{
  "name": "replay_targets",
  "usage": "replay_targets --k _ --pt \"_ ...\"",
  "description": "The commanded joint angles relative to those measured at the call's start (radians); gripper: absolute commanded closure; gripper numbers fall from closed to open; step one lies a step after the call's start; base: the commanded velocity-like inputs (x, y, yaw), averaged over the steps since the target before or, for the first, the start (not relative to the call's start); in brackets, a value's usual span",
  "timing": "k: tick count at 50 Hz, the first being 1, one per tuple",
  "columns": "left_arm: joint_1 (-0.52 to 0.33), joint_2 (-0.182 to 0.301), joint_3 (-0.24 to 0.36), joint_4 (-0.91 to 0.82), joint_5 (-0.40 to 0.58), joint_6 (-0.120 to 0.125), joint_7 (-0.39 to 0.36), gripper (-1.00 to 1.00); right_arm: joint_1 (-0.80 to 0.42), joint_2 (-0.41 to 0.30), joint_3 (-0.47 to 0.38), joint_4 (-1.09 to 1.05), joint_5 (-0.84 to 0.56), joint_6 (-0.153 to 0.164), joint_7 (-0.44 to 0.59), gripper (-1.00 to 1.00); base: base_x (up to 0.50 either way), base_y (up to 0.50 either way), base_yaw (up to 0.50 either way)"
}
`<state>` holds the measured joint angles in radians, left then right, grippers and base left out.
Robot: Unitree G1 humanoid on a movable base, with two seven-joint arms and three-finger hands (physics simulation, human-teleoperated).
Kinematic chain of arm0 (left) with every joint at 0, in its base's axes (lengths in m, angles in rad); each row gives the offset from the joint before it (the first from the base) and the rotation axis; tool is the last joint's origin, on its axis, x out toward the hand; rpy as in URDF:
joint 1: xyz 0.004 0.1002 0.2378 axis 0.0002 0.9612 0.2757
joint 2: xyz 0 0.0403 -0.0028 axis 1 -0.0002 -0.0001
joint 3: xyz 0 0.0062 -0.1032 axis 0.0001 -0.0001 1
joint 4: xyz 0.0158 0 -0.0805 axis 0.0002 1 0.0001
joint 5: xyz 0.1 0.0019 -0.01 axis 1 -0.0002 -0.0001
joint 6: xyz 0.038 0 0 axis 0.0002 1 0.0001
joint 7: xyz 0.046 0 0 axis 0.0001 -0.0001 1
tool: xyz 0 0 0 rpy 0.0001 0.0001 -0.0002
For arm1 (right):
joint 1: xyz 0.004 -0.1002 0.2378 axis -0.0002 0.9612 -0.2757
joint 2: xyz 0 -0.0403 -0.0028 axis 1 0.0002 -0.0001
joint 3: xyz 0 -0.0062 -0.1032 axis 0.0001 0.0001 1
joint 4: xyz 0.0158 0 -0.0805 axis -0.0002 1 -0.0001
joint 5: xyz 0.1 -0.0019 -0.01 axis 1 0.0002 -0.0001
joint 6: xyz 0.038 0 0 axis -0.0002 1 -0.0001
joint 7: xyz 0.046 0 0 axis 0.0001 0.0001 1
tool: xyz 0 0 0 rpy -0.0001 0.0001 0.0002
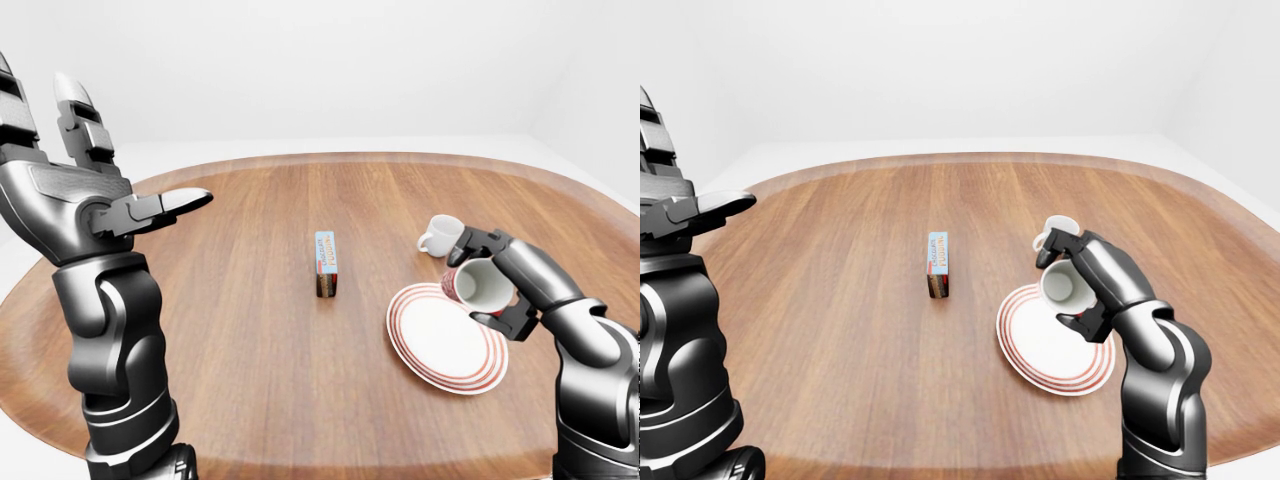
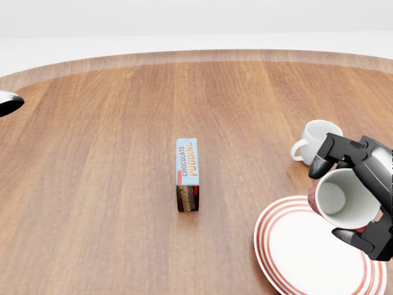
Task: Pick up the red mug and put it on the plate
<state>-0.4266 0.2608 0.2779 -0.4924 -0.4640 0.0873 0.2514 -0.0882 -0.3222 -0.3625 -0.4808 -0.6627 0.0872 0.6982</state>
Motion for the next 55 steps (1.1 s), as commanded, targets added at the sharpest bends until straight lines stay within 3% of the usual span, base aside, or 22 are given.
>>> replay_targets --k 1,9,36,55 --pt "0.002 0.0 0.002 0.001 -0.002 0.0 0.0 -1.0 -0.146 -0.094 0.029 0.177 0.057 0.0 0.0 1.0 0.0 0.0 0.0" --pt "0.006 -0.002 0.0 0.01 0.003 0.0 -0.003 -1.0 -0.246 -0.129 0.072 0.255 0.097 0.0 0.0 1.0 0.0 0.0 0.0" --pt "0.003 -0.001 0.0 0.022 0.008 0.0 -0.005 -1.0 -0.112 -0.076 0.079 0.302 0.091 0.0 0.0 1.0 0.0 0.0 0.0" --pt "-0.007 0.004 0.002 0.023 0.005 0.0 0.001 -1.0 -0.112 -0.086 0.08 0.453 0.086 0.0 0.0 1.0 0.0 0.0 0.0"
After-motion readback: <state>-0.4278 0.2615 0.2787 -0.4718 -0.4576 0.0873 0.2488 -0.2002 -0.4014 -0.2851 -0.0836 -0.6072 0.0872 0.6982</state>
